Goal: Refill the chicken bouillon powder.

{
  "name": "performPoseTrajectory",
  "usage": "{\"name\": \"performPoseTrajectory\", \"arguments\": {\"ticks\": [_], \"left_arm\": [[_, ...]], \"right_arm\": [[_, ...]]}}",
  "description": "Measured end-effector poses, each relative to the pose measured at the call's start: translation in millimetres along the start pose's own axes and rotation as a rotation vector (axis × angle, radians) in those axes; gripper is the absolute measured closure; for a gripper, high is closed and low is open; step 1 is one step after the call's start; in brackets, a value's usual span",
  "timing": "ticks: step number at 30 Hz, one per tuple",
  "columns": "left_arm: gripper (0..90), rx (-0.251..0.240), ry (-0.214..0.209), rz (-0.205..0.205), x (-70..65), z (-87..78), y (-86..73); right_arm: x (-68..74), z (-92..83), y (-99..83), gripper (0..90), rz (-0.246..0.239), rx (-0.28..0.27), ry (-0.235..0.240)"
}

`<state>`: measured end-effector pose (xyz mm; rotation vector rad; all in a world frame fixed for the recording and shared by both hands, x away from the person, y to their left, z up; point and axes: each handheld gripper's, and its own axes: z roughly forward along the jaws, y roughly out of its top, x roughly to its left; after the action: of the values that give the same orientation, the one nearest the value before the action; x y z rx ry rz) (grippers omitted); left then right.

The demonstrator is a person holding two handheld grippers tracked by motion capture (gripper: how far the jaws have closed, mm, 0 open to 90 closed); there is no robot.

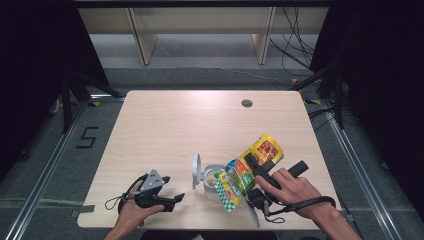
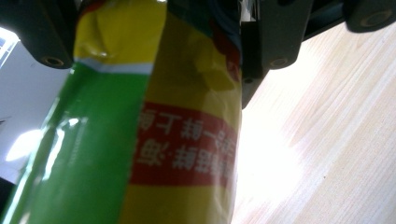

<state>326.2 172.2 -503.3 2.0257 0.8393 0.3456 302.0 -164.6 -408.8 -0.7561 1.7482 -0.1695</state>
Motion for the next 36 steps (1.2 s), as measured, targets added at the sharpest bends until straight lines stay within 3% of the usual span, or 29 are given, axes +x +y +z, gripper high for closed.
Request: {"name": "performPoseTrajectory", "arguments": {"ticks": [3,4,5,6,10,11,12,19,21,22,29,31,34,36], "left_arm": [[19.7,-0.002,-0.002,0.004,0.2,0.4,-0.3],[19.8,-0.003,-0.002,0.004,0.1,0.4,-0.3],[19.8,-0.002,-0.005,0.004,0.1,0.1,-0.1],[19.8,0.012,-0.006,0.015,1.3,-0.9,0.3],[19.8,0.003,0.000,0.003,0.2,-0.2,0.0],[19.7,-0.004,-0.002,0.004,0.2,0.3,-0.2],[19.8,-0.001,-0.005,0.005,0.3,0.1,-0.1],[19.8,-0.004,-0.002,0.004,0.0,0.3,-0.2],[19.8,0.003,-0.009,0.005,0.4,-0.2,0.1],[19.7,0.002,-0.009,0.005,0.4,-0.2,0.1],[19.8,0.010,-0.005,0.015,1.3,-0.9,0.3],[19.8,0.014,-0.004,0.016,1.3,-1.1,0.5],[19.8,0.008,-0.003,0.008,0.6,-0.9,0.4],[19.8,0.010,0.001,0.013,1.1,-1.0,0.3]], "right_arm": [[-1.3,1.3,0.8,46.0,-0.002,-0.005,0.007],[0.9,1.1,2.2,46.0,0.038,0.004,0.007],[-1.9,2.6,1.3,46.0,-0.005,-0.007,0.008],[-1.9,3.3,1.5,46.0,-0.006,-0.007,0.003],[0.5,3.9,2.2,46.0,0.042,-0.001,0.016],[0.4,4.2,2.2,46.0,0.041,-0.002,0.015],[-2.1,5.4,1.3,46.1,0.001,-0.013,0.010],[-1.5,5.9,1.6,46.1,0.006,-0.013,0.008],[-0.8,5.7,1.4,46.1,0.028,-0.013,0.021],[-2.6,5.9,1.6,46.0,0.007,-0.015,0.017],[-2.8,5.7,1.3,46.1,0.007,-0.015,0.016],[-3.7,5.6,0.6,46.1,-0.016,-0.014,0.008],[-1.5,4.1,0.8,46.1,0.020,0.000,0.020],[-3.4,5.1,-0.6,46.1,-0.014,-0.012,0.007]]}}
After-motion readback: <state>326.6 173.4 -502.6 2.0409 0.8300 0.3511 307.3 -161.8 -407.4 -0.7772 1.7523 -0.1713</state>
